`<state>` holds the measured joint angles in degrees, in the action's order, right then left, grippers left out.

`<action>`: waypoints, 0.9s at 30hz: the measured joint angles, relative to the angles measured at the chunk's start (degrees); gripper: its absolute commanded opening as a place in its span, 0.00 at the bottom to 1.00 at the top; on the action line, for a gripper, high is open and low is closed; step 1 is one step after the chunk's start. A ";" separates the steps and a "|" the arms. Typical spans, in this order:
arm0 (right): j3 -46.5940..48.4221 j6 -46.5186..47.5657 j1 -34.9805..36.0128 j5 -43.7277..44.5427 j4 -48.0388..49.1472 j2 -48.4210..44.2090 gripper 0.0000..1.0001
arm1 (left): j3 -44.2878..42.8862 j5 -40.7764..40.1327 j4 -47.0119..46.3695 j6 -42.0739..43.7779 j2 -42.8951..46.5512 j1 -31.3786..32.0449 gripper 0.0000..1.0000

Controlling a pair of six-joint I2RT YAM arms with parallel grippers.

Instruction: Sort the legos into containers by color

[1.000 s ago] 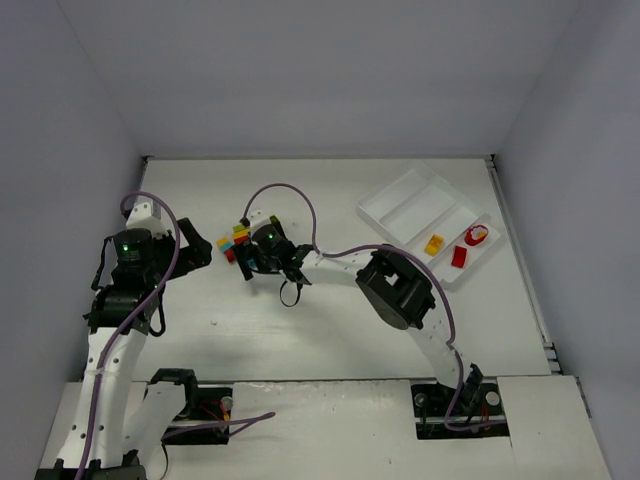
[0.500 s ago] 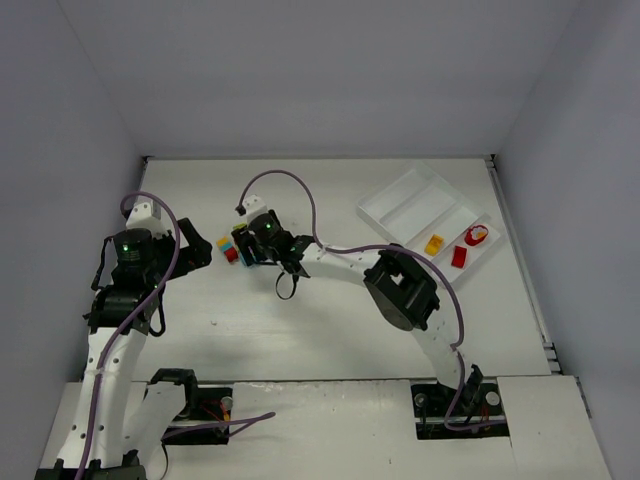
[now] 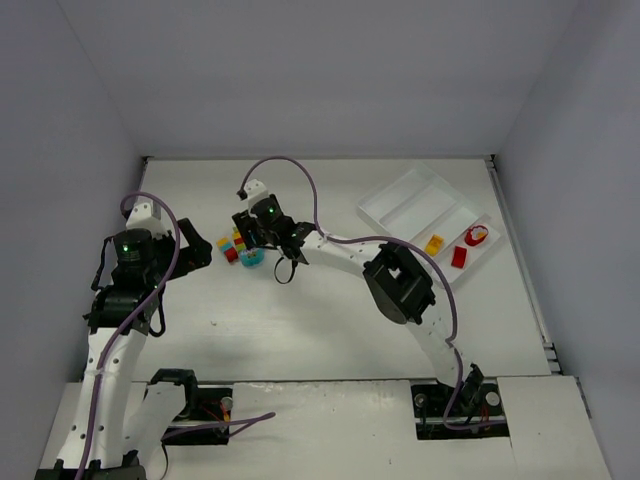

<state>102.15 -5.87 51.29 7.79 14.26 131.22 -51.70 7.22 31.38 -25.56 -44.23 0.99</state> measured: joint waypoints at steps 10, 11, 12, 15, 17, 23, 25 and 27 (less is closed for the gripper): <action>1.55 0.26 -0.68 -3.30 -0.83 4.61 0.51 | 0.00 0.02 0.00 -0.02 0.04 0.00 0.92; 1.62 0.39 -0.68 -3.39 -0.85 4.61 0.48 | 0.00 0.02 0.00 -0.02 0.04 0.00 0.92; 1.77 0.44 -0.68 -3.56 -0.87 4.61 0.45 | 0.00 0.02 0.00 -0.02 0.04 0.00 0.92; 1.92 0.76 -0.63 -3.69 -0.92 4.63 0.29 | 0.00 0.02 0.00 0.00 0.09 0.00 0.92; 1.92 1.01 -0.63 -3.54 -0.92 4.63 0.18 | 0.00 0.02 0.00 0.00 0.09 0.00 0.92; 0.37 1.62 -0.63 -2.19 0.50 4.07 0.00 | 0.00 0.02 0.00 0.00 0.09 0.00 0.92; -1.88 1.86 -0.66 -1.33 1.49 2.84 0.00 | 0.00 0.02 0.00 0.00 0.09 0.00 0.92; -5.14 2.19 -0.85 -0.22 1.57 0.52 0.00 | 0.00 0.02 0.00 0.00 0.09 0.00 0.92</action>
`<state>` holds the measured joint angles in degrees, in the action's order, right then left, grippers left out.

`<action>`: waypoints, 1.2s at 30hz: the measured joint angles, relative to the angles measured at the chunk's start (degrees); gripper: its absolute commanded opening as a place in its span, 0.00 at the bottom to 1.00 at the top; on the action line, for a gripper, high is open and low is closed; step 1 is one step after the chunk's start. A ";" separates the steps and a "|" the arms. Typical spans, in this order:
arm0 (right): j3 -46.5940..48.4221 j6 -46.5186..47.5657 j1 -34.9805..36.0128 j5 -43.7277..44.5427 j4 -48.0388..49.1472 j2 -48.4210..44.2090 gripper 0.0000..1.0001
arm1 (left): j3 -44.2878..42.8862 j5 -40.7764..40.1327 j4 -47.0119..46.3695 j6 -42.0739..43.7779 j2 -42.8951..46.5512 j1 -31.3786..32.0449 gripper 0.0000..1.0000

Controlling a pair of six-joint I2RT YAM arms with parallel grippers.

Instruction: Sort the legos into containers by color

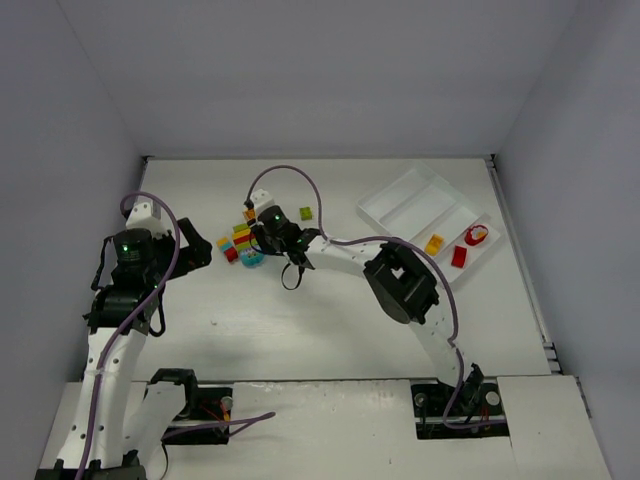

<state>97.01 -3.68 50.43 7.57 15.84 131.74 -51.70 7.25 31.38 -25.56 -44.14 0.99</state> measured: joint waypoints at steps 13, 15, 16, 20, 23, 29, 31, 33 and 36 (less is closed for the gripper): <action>-27.41 -5.99 -20.81 11.04 -0.87 -27.96 0.00 | 0.00 0.07 0.00 -0.02 0.00 0.00 0.92; -29.88 -7.91 -26.73 11.17 -0.92 -30.97 0.00 | 0.00 0.26 0.00 -0.02 0.00 0.00 0.92; -30.99 -8.87 -30.08 11.06 -1.07 -32.11 0.00 | 0.00 0.31 0.00 -0.02 0.00 0.00 0.92; -32.26 -11.43 -38.99 10.56 -2.47 -32.85 0.00 | 0.00 0.42 0.00 -0.02 0.00 0.00 0.92; -32.24 -12.15 -41.38 9.25 -3.41 -32.17 0.01 | 0.00 0.42 0.00 -0.02 0.00 0.00 0.92; -30.21 -13.05 -41.79 7.48 -4.11 -27.15 0.17 | 0.00 0.44 0.00 -0.02 -0.07 0.00 0.92; -29.90 -13.29 -41.92 7.10 -4.28 -25.22 0.26 | 0.00 0.44 0.00 -0.02 -0.11 0.00 0.92; -29.90 -13.53 -42.21 6.93 -4.90 -23.74 0.34 | 0.00 0.44 0.00 -0.02 -0.13 0.00 0.93; -29.90 -14.05 -42.53 6.38 -5.27 -22.21 0.57 | 0.00 0.44 0.00 -0.02 -0.17 0.00 0.92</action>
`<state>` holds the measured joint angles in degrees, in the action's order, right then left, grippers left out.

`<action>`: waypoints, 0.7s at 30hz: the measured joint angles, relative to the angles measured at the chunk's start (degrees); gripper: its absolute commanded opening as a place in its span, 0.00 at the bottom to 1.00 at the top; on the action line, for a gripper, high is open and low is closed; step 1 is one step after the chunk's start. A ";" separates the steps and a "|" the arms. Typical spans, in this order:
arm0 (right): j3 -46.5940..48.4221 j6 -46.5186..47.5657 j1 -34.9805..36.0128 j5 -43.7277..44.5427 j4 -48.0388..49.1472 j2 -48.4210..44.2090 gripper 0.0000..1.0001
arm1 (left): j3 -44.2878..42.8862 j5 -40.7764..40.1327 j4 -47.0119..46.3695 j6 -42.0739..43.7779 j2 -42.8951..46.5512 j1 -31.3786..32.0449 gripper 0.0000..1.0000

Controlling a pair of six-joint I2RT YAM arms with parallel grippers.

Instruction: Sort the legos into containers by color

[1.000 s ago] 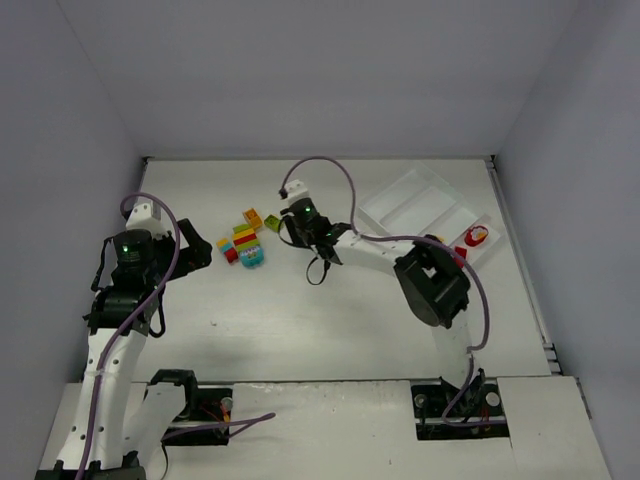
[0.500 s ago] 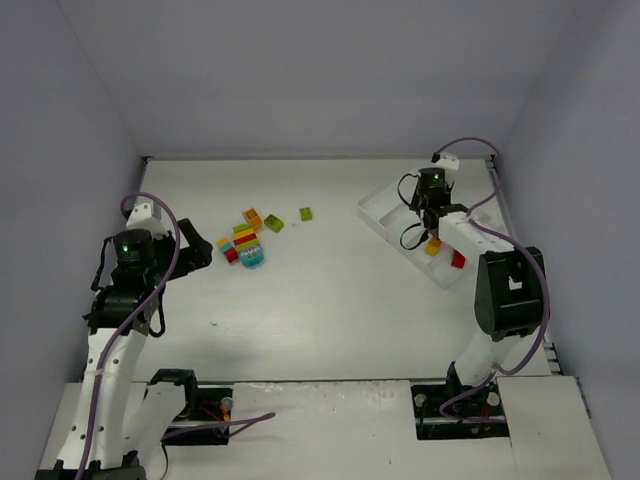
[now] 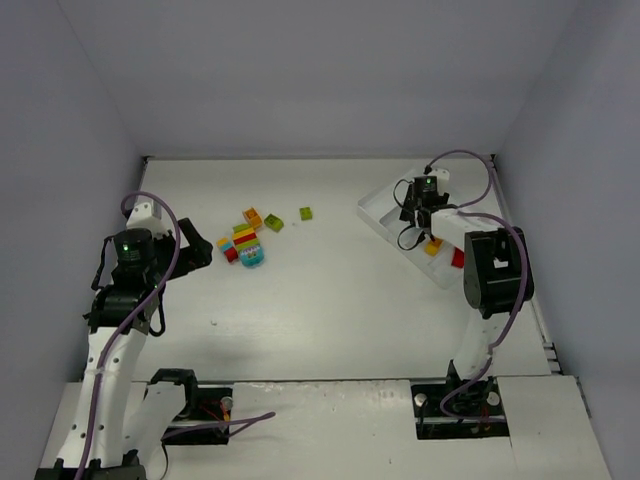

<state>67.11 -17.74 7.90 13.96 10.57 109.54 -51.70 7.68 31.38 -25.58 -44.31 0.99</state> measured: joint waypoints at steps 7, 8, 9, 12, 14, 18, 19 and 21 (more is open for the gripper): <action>0.92 1.95 1.03 -1.86 0.26 -0.94 0.67 | 0.00 0.00 0.00 0.00 -0.22 0.00 0.92; 0.92 2.51 1.49 -1.97 0.26 -1.44 0.67 | 0.00 0.00 0.00 0.00 -0.22 0.00 0.92; 0.94 3.08 2.16 -2.19 0.26 -2.12 0.67 | 0.00 0.00 0.00 0.00 -0.22 0.00 0.92; 1.99 5.05 5.66 -3.93 0.28 -3.67 0.68 | 0.00 0.00 0.00 0.00 -0.22 0.00 0.92; 4.20 6.34 9.16 -6.12 0.35 -3.78 0.71 | 0.00 0.00 0.00 0.00 -0.26 0.00 0.92; 9.44 8.20 15.82 -10.34 0.59 -2.69 0.77 | 0.00 0.00 0.00 0.00 -0.48 0.00 0.92; 11.08 8.57 17.38 -10.86 0.81 -1.75 0.77 | 0.00 0.00 0.00 0.00 -0.59 0.00 0.92; 13.99 9.33 20.00 -11.98 1.55 0.90 0.77 | 0.00 0.00 0.00 0.00 -0.70 0.00 0.92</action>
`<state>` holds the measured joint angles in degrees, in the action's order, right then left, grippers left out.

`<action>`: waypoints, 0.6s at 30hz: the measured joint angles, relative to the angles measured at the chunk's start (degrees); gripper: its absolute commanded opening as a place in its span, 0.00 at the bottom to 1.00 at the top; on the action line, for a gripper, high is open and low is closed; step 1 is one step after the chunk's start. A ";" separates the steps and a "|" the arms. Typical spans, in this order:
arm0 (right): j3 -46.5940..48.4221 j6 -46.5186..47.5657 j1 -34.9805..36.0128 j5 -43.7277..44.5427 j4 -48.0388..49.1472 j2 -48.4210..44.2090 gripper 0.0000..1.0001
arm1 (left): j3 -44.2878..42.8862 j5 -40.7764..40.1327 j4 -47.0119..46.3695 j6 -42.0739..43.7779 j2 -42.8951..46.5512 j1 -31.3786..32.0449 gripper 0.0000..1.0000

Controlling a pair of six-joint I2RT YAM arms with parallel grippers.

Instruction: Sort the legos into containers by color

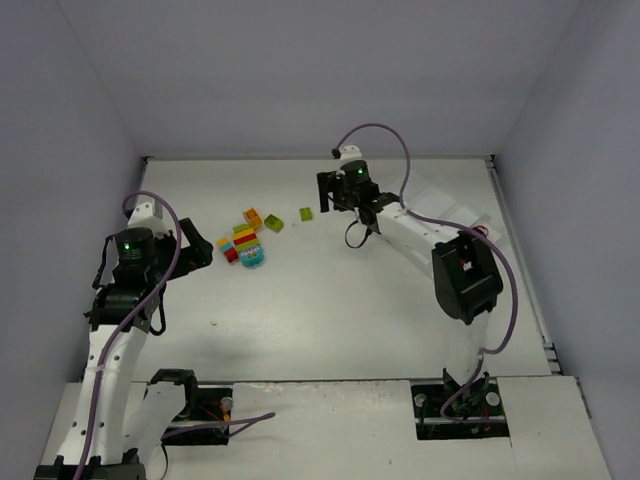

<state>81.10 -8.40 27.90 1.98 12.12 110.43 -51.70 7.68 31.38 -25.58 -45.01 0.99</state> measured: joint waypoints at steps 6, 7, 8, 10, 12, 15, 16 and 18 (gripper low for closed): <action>6.29 0.92 4.22 -2.40 0.02 10.27 0.77 | 0.00 0.00 0.00 0.00 -0.04 0.00 0.92; 7.04 0.98 4.63 -2.51 -0.02 11.96 0.77 | 0.00 0.00 0.00 0.00 -0.07 0.00 0.92; 7.82 1.01 4.98 -2.56 -0.17 13.46 0.77 | 0.00 0.00 0.00 0.00 -0.07 0.00 0.92; 9.49 1.03 5.62 -2.60 -0.61 16.33 0.77 | 0.00 0.00 0.00 0.00 -0.07 0.00 0.92; 10.69 1.03 6.05 -2.69 -0.85 18.36 0.77 | 0.00 0.00 0.00 0.00 -0.07 0.00 0.92; 12.87 1.01 6.71 -2.82 -1.07 20.70 0.77 | 0.00 0.00 0.00 0.00 -0.07 0.00 0.92; 13.40 1.01 6.82 -2.84 -1.11 21.27 0.77 | 0.00 0.00 0.00 0.00 -0.07 0.00 0.92; 14.75 0.98 7.23 -2.75 -1.14 22.21 0.77 | 0.00 0.02 0.00 0.00 -0.04 0.00 0.92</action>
<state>95.85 -7.42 35.14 -0.78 10.98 132.64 -51.70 7.70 31.38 -25.58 -45.06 0.99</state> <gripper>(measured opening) 0.769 0.923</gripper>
